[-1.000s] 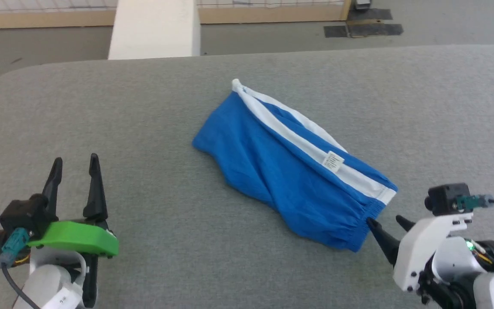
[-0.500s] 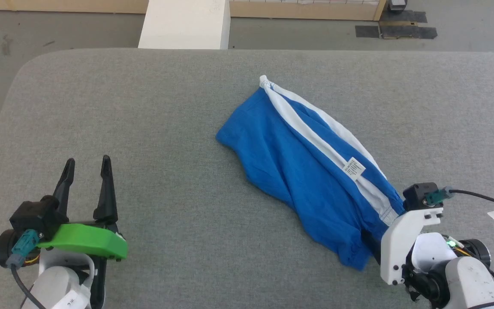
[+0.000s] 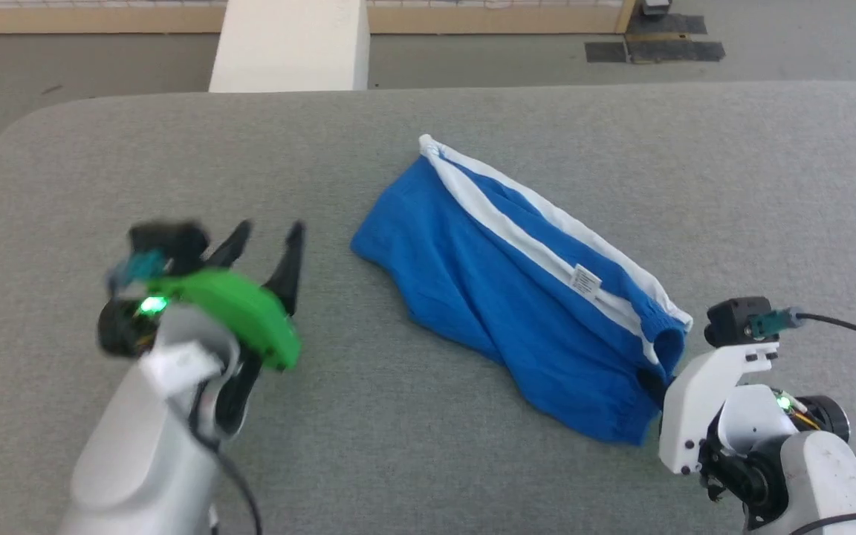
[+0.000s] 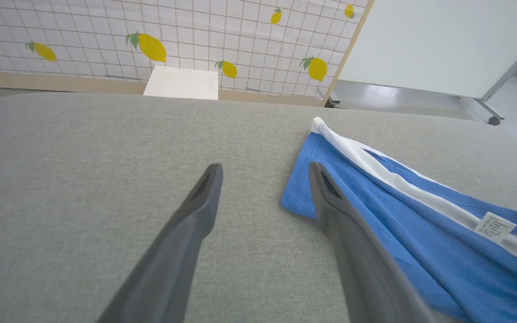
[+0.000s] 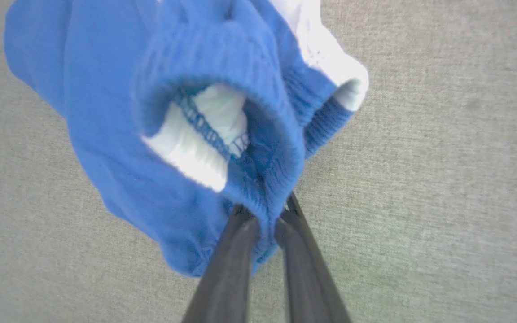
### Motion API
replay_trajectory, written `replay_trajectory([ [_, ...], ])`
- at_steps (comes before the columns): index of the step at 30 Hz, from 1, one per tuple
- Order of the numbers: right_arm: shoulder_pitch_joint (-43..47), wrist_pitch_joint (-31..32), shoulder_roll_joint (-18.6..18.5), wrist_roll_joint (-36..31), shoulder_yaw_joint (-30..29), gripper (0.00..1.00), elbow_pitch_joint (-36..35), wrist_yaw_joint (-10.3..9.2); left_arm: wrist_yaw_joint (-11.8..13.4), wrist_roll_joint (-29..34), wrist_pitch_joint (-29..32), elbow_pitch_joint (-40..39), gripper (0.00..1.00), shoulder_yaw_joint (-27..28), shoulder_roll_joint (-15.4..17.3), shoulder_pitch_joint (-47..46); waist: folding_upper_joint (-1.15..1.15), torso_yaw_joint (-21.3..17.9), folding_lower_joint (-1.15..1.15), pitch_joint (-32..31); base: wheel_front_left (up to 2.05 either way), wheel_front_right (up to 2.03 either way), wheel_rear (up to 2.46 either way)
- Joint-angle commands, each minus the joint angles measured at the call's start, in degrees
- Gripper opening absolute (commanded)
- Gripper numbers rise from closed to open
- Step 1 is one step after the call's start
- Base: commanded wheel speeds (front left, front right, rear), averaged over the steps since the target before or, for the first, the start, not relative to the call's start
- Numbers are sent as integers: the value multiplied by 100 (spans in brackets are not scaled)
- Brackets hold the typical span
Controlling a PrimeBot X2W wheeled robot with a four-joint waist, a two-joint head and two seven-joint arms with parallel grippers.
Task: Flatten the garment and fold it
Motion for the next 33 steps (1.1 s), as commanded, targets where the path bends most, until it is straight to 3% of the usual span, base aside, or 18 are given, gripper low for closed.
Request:
replay_trajectory([
  [1, -161, -2, -4, 77, 39, 0, -85, -10, -19, -96, 413, 264, 100, -127, -86, -364, 0, -182, 0, 166, 0, 0, 0],
  [10, -494, -60, -4, 305, 540, 0, -227, -10, -25, 63, 2260, 1728, 100, -681, -75, -1895, 0, -781, 0, 763, 0, 0, 0],
  [22, -667, -328, -4, 436, 689, 0, -64, -10, -346, 296, 3314, 2494, 100, -1261, 45, -2424, 0, -1044, 0, 1150, 0, 0, 0],
  [23, -665, -344, -4, 438, 678, 0, -45, -10, -405, 294, 3412, 2508, 31, -1329, 32, -2406, 0, -1040, 0, 1152, 0, 0, 0],
  [24, -664, -357, -4, 439, 667, 0, -28, -10, -438, 252, 3461, 2510, 2, -1345, 2, -2381, 0, -1035, 0, 1150, 0, 0, 0],
  [29, -667, -408, -4, 446, 609, 0, 57, -10, -544, -2, 3738, 2510, 0, -1369, -103, -2202, 0, -993, 0, 1112, 0, 0, 0],
  [33, -677, -440, -4, 427, 509, 0, 117, -10, -518, -247, 3426, 2355, 0, -1123, -174, -2153, 0, -903, 0, 1025, 0, 0, 0],
])
